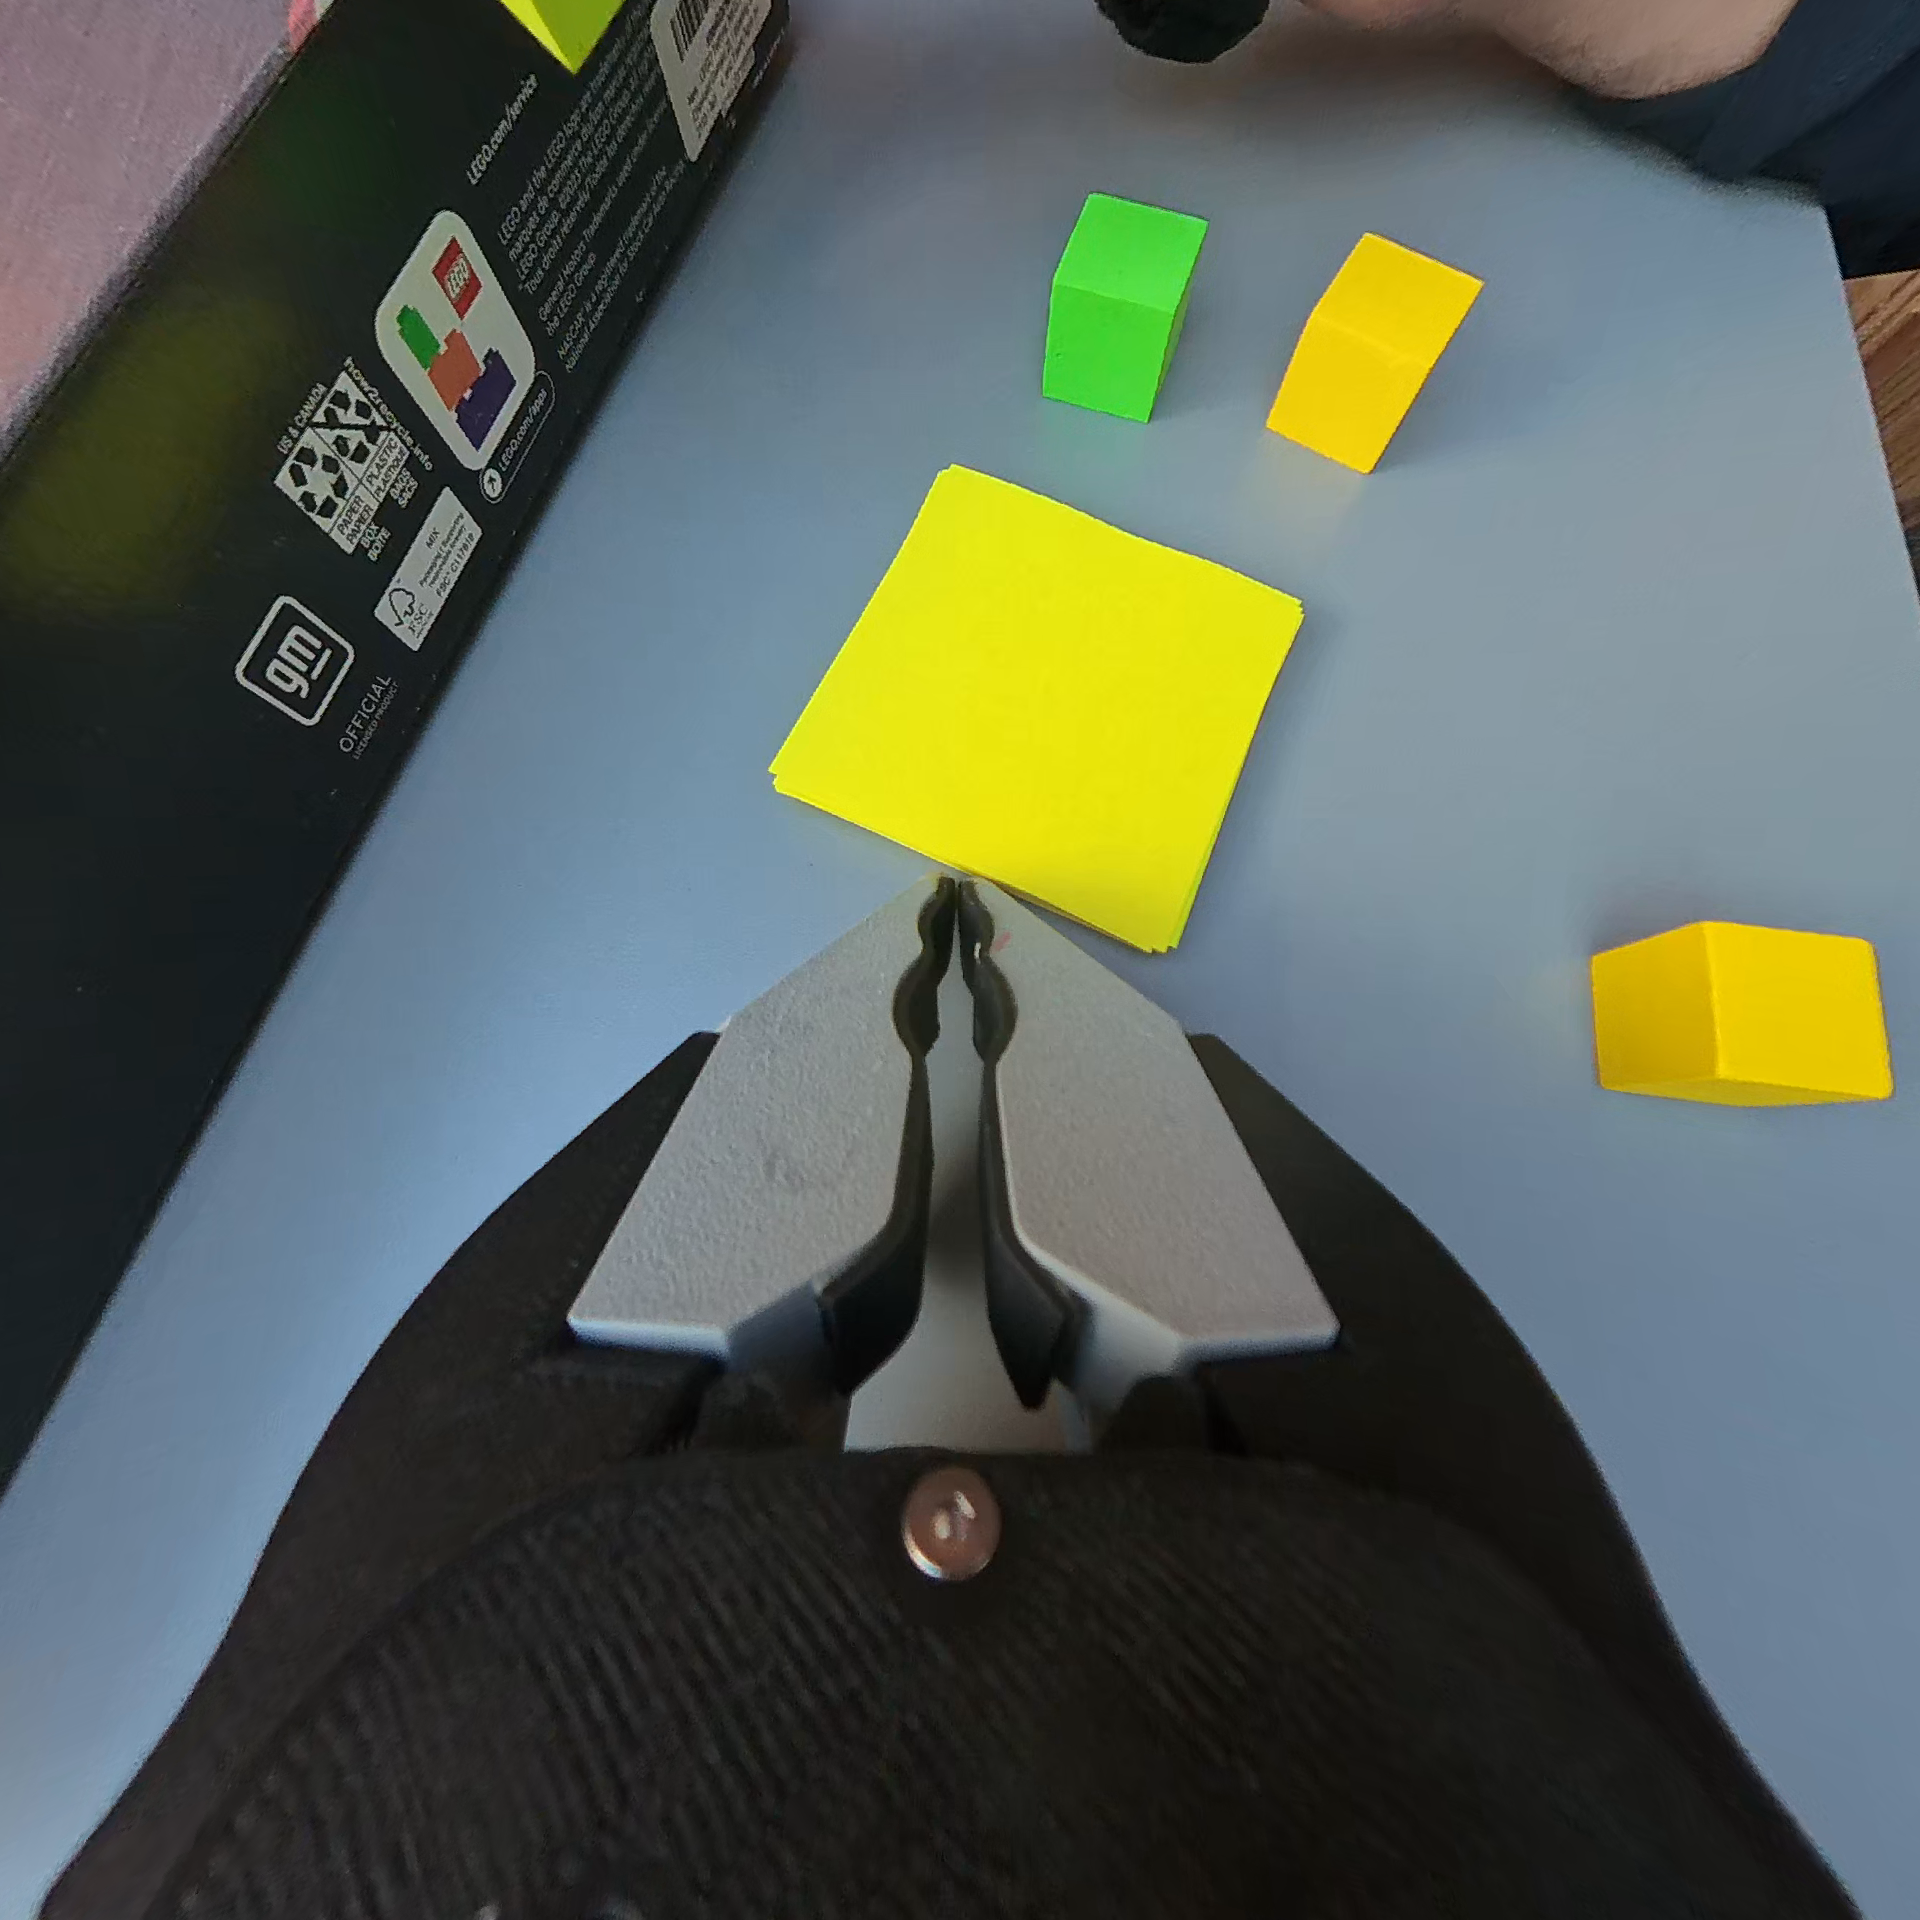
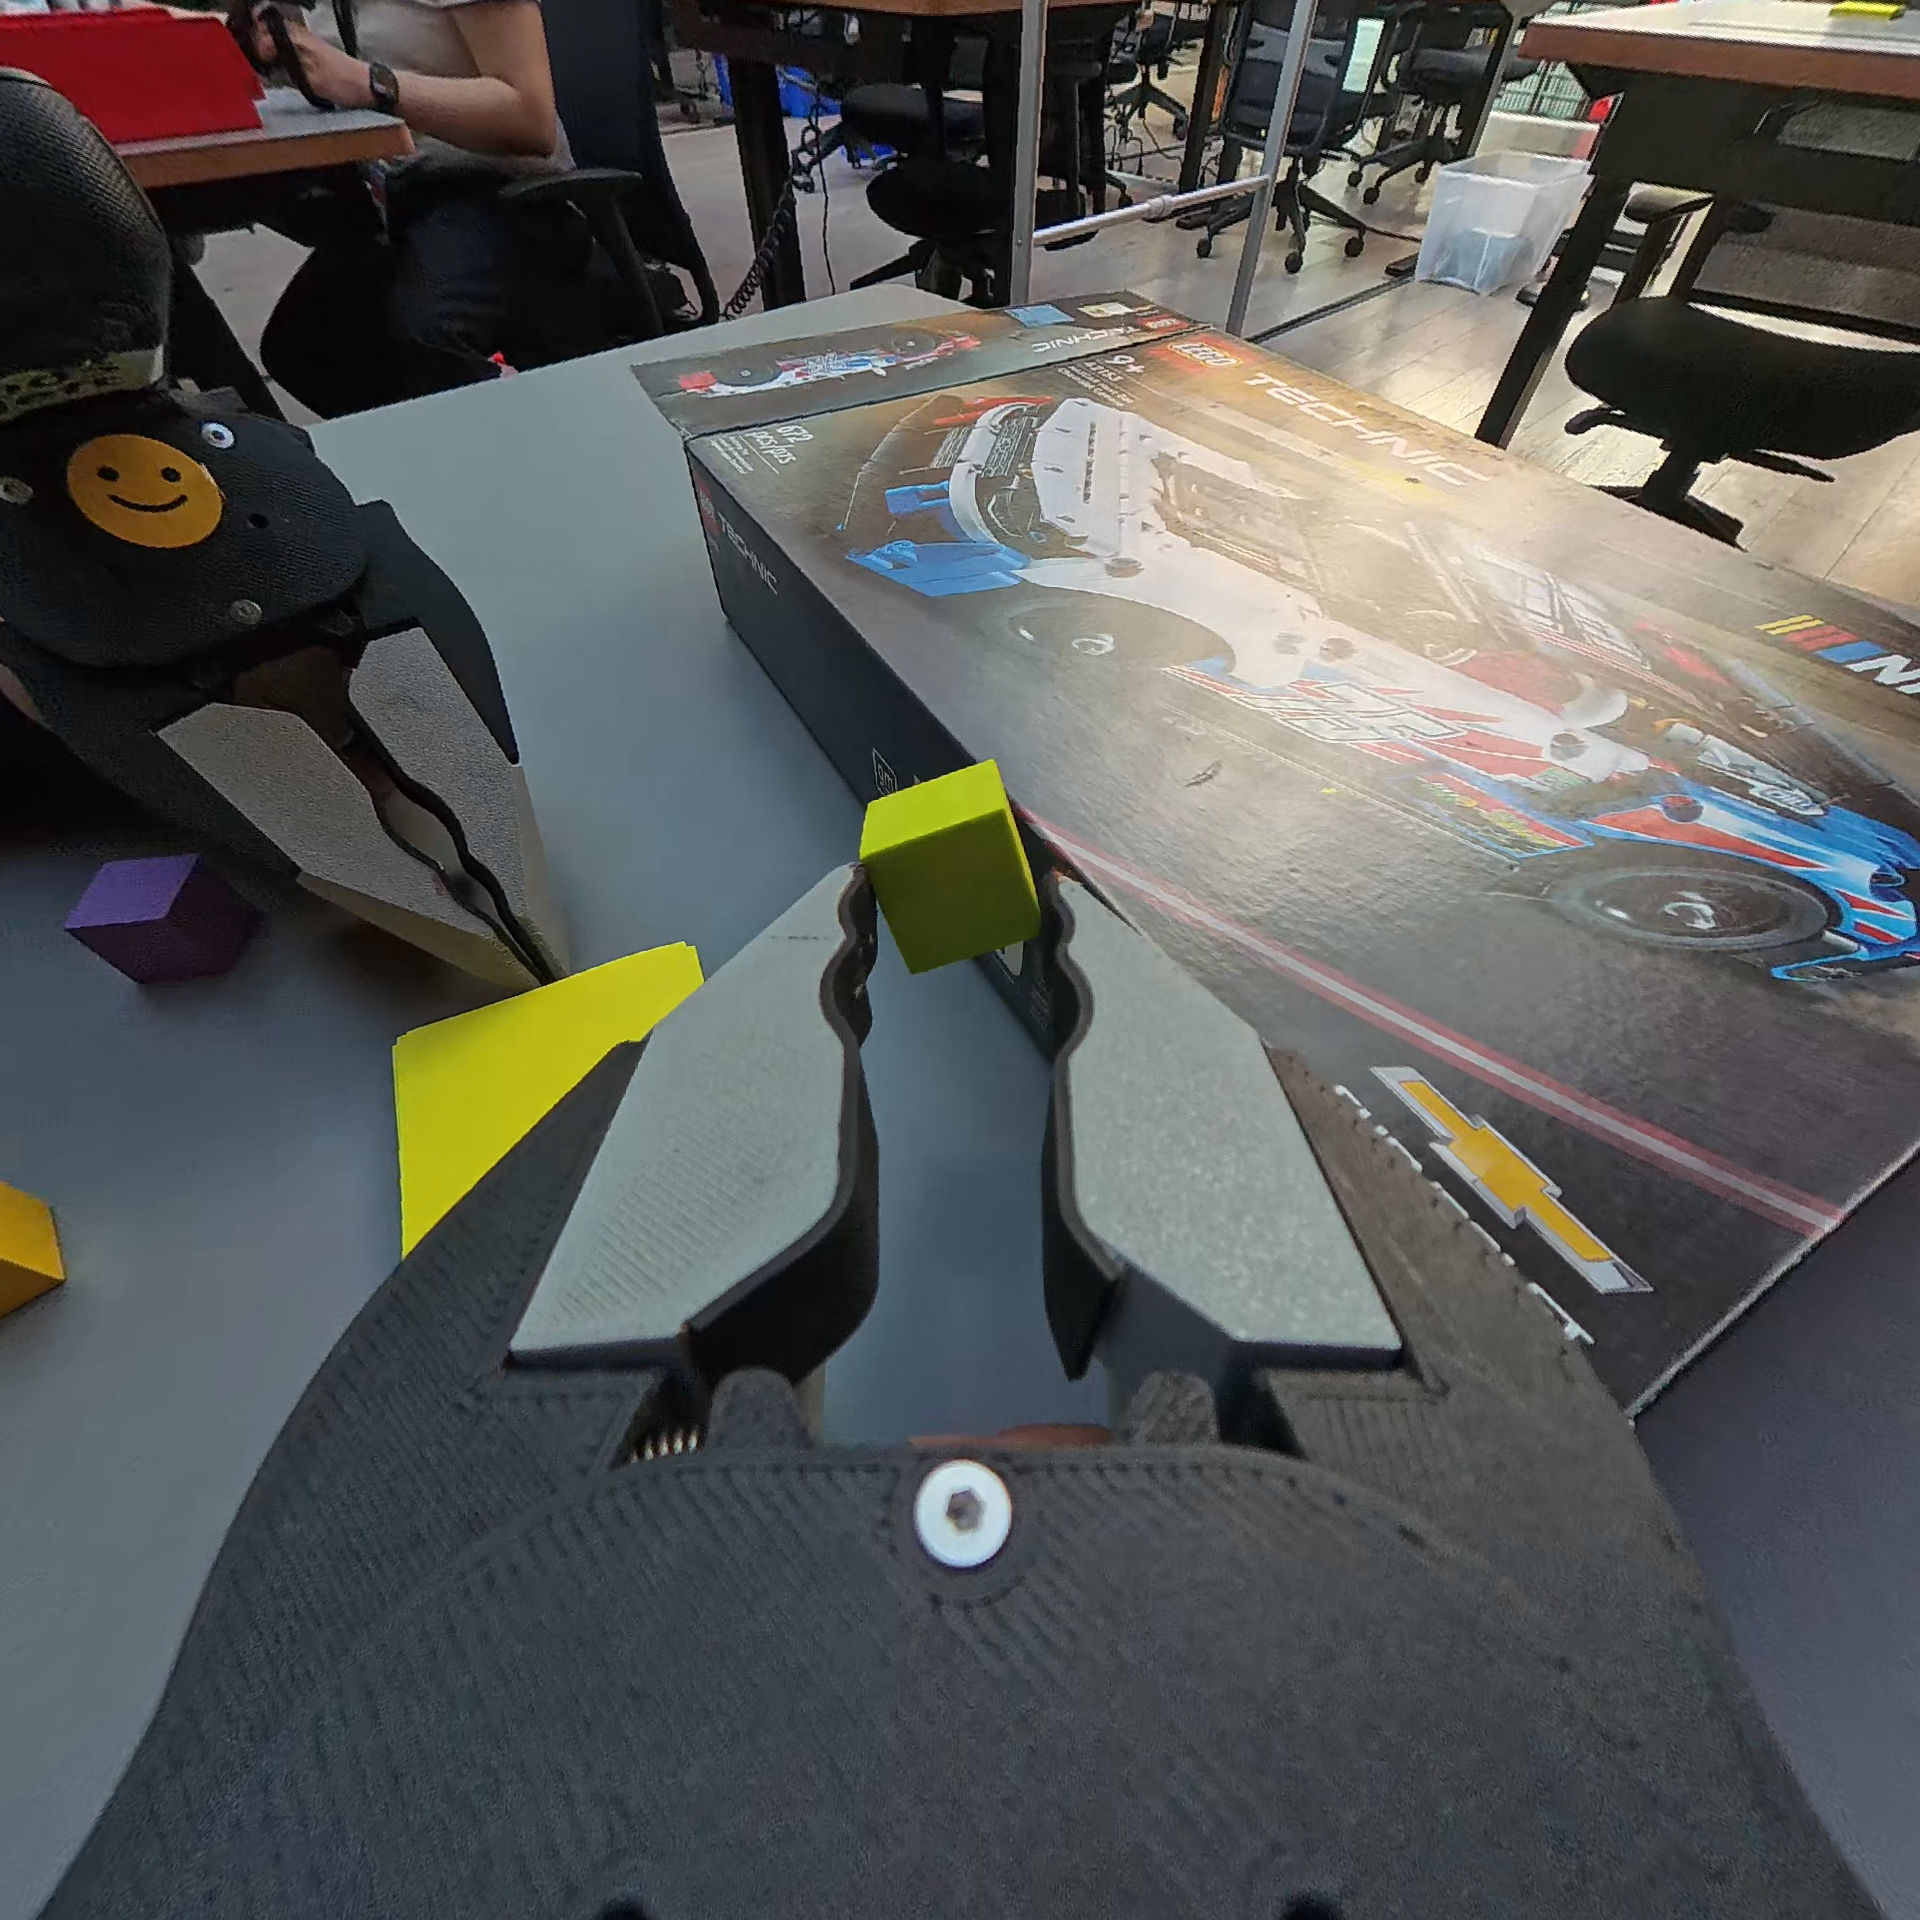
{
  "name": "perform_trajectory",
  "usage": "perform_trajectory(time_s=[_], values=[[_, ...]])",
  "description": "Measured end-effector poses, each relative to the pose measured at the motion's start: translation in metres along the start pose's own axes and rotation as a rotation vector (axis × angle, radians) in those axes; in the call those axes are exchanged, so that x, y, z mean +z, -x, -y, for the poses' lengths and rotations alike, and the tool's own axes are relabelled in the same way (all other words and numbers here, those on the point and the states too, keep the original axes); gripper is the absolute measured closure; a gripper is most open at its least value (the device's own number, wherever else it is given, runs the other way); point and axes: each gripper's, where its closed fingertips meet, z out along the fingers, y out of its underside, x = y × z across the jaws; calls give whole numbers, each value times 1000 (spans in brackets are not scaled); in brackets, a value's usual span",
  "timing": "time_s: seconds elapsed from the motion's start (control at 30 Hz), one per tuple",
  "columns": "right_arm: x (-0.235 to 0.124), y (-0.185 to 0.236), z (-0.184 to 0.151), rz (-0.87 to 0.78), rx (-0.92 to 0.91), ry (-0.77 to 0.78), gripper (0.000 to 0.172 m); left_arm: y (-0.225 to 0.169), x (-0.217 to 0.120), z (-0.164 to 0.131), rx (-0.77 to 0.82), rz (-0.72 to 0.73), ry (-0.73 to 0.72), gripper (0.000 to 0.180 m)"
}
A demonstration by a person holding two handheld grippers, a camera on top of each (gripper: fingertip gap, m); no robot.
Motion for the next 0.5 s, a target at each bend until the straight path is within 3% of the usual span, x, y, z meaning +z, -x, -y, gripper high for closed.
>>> perform_trajectory(time_s=[0.5], values=[[1, 3, -1, 0, -24, 10, 142, 0, 0, 0, -7, -3, 0, 180]])
